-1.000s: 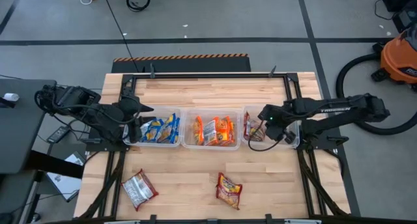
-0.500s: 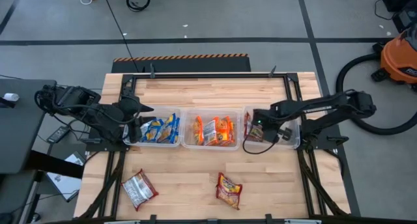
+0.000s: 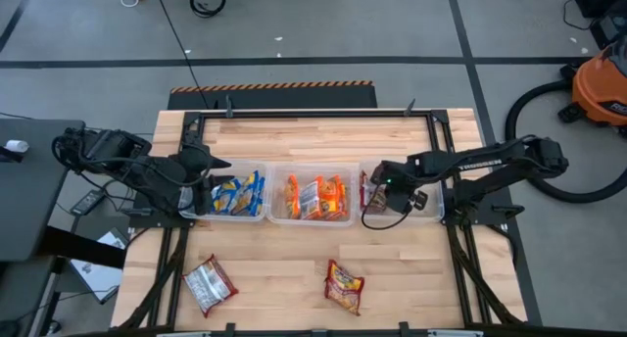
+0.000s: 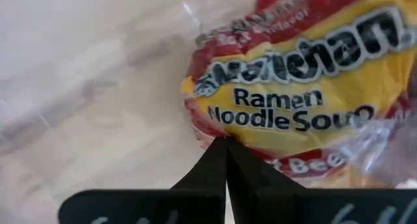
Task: Sort Maruchan noodles
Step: Put the red noodle pack into the right transparent bin
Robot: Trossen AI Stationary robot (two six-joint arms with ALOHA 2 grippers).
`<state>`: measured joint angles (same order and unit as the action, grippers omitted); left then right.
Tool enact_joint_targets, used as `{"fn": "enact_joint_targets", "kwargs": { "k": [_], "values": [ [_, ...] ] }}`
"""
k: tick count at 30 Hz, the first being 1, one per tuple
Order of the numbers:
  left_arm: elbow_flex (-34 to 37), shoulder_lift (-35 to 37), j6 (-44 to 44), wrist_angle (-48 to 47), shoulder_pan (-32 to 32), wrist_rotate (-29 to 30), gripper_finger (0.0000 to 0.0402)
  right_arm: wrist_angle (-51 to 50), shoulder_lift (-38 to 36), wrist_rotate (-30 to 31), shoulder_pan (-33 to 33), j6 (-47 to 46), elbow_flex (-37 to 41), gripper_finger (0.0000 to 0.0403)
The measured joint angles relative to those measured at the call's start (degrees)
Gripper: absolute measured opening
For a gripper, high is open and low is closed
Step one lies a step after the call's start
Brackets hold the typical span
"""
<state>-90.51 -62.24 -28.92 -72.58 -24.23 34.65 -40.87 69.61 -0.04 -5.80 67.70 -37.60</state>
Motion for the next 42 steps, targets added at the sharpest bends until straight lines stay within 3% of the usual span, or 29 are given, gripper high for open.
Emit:
{"fn": "enact_joint_targets", "kwargs": {
  "k": [4,10,23,31,42],
  "values": [
    [0.01,-0.01,0.01,-0.01,0.0,0.0,0.0148,-1.62,1.93,-4.76,-0.43,0.88,0.37,0.0005],
    [0.01,-0.02,0.0,0.0,0.0,0.0,0.0148,1.9,3.21,-5.33,-0.33,1.74,4.11,0.0006],
    [0.01,0.0,0.0,0.0,0.0,0.0,0.0148,14.82,2.79,1.83,-0.17,-1.52,6.97,0.0056],
    [0.01,-0.02,0.02,0.0,0.0,0.0,0.0148,12.87,2.61,3.37,-0.15,-0.84,6.93,0.006],
    [0.01,0.0,0.0,0.0,0.0,0.0,0.0148,6.22,-3.43,5.31,0.99,0.0,6.86,0.0059]
  ]
}}
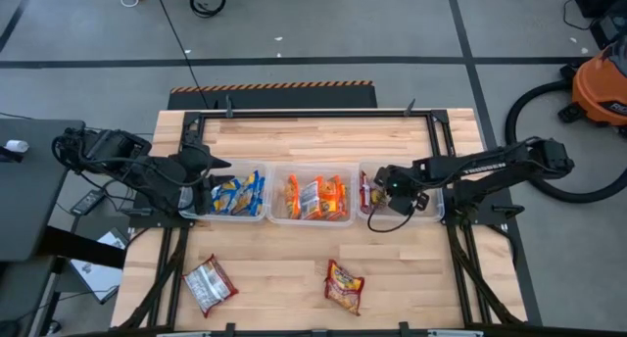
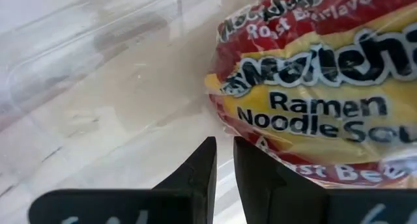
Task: Sort Maruchan noodles
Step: Put the red noodle pack into the right transparent bin
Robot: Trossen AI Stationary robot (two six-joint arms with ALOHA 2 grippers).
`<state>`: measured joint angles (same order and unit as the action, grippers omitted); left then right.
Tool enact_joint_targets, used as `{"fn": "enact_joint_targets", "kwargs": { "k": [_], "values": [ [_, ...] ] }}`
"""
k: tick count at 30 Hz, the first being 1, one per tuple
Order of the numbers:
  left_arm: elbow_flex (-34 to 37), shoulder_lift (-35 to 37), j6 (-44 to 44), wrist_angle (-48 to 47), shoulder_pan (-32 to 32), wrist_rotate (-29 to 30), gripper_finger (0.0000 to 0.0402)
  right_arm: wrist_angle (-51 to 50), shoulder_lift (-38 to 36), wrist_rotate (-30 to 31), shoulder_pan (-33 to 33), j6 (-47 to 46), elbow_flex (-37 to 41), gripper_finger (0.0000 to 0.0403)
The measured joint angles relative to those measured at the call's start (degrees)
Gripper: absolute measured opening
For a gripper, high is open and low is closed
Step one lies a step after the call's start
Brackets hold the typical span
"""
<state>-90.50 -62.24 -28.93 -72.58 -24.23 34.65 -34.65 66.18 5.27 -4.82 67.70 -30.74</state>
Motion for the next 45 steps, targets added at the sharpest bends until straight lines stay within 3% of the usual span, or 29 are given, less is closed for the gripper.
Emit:
{"fn": "enact_joint_targets", "kwargs": {
  "k": [6,13,22,29,37,45],
  "values": [
    [0.0,-0.01,0.01,0.0,0.0,0.0,0.0148,-0.18,0.96,-2.16,-0.07,-0.12,0.0,0.0059],
    [0.0,0.0,0.0,0.0,0.0,0.0,0.0148,6.37,5.89,-3.6,0.38,0.42,0.02,0.0059],
    [-0.01,0.0,0.0,-0.02,0.0,0.0,0.0148,8.21,2.59,0.77,2.97,-1.69,0.11,0.0059],
    [0.0,0.0,0.02,-0.02,0.0,0.0,0.0148,14.58,2.13,-4.3,2.46,-6.1,1.47,0.0059],
    [-0.02,0.0,0.0,0.0,0.0,0.0,0.0148,13.9,2.99,-6.36,2.01,-10.5,1.95,0.006],
    [-0.02,0.0,0.0,0.0,0.0,0.0,0.0148,3.22,1.87,-7.43,2.01,-11.0,-1.61,0.0081]
  ]
}}
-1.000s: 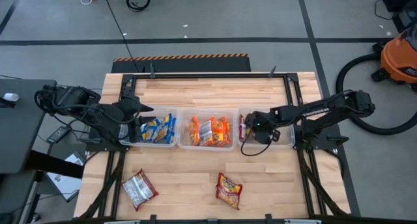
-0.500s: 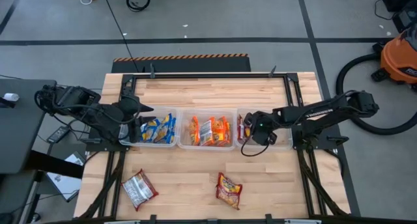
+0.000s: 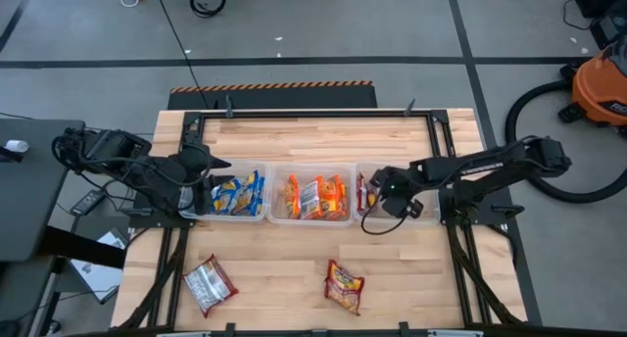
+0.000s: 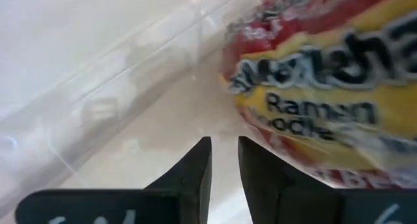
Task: Sort Maruchan noodles
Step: Put the red noodle pack into the right transparent bin
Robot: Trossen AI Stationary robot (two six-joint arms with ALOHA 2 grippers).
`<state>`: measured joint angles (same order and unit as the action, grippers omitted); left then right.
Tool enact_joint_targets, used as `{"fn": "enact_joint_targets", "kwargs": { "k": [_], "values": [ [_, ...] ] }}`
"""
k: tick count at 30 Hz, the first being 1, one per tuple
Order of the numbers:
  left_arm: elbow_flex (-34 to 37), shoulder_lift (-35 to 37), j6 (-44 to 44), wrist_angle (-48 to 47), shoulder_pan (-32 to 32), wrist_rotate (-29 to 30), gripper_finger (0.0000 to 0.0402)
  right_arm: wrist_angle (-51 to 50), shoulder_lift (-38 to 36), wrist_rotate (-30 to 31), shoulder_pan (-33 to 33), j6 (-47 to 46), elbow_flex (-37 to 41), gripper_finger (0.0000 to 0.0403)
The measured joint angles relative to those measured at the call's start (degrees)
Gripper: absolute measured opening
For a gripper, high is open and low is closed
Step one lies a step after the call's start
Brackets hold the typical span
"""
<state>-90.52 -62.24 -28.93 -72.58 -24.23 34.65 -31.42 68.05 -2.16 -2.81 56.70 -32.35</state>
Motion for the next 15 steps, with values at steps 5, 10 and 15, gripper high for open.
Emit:
{"fn": "enact_joint_targets", "kwargs": {
  "k": [5,10,15],
  "values": [
    [0.0,0.0,0.0,0.0,0.0,0.0,0.0148,-2.18,-0.53,3.23,0.0,0.42,-1.58,0.0093],
    [0.0,0.0,0.0,0.0,0.0,0.0,0.0148,-1.21,-0.43,-2.13,0.0,-0.01,-2.13,0.0094],
    [0.0,0.0,0.0,-0.02,0.0,0.0,0.0148,2.65,2.17,-4.93,-0.11,-3.11,-1.47,0.0094]
  ]
}}
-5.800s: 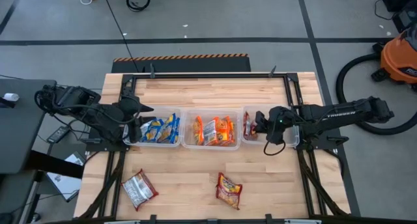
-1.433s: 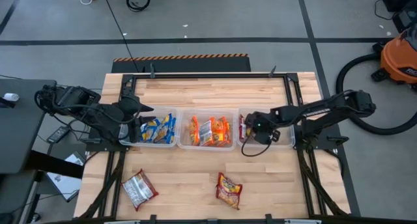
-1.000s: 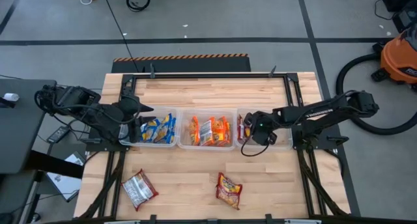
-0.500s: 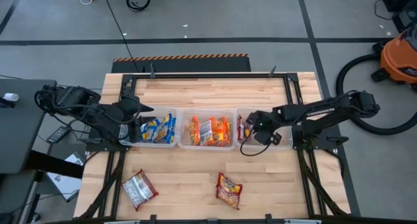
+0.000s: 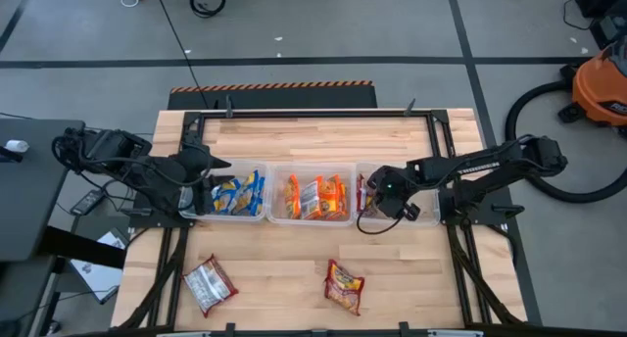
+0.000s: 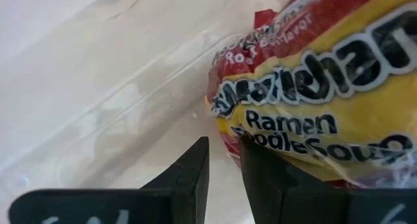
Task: Sort Maruchan noodles
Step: Put the red noodle pack into the right transparent bin
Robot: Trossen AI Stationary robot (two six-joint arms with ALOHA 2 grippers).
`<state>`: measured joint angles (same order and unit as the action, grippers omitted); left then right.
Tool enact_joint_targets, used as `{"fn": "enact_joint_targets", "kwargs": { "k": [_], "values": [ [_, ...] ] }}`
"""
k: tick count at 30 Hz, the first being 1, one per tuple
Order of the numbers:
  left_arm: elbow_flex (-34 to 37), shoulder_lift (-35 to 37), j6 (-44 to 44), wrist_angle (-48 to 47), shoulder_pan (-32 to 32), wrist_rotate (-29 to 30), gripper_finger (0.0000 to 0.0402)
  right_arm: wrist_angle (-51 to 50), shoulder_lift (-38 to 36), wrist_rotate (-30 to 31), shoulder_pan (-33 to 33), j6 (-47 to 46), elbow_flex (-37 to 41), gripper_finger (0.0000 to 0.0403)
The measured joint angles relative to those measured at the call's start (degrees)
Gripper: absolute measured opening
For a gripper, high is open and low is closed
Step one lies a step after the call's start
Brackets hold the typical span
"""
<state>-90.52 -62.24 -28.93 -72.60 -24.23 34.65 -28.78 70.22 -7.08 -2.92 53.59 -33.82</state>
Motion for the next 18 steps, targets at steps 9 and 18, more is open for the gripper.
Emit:
{"fn": "enact_joint_targets", "kwargs": {
  "k": [9,18],
  "values": [
    [0.0,-0.01,0.0,0.01,0.0,0.0,0.0148,-5.59,-1.96,-0.05,-1.94,-4.59,0.08,0.0094],
    [0.0,-0.01,0.01,0.02,0.0,0.0,0.0148,0.38,-3.18,-1.35,-2.73,-4.58,3.07,0.0093]
  ]
}}
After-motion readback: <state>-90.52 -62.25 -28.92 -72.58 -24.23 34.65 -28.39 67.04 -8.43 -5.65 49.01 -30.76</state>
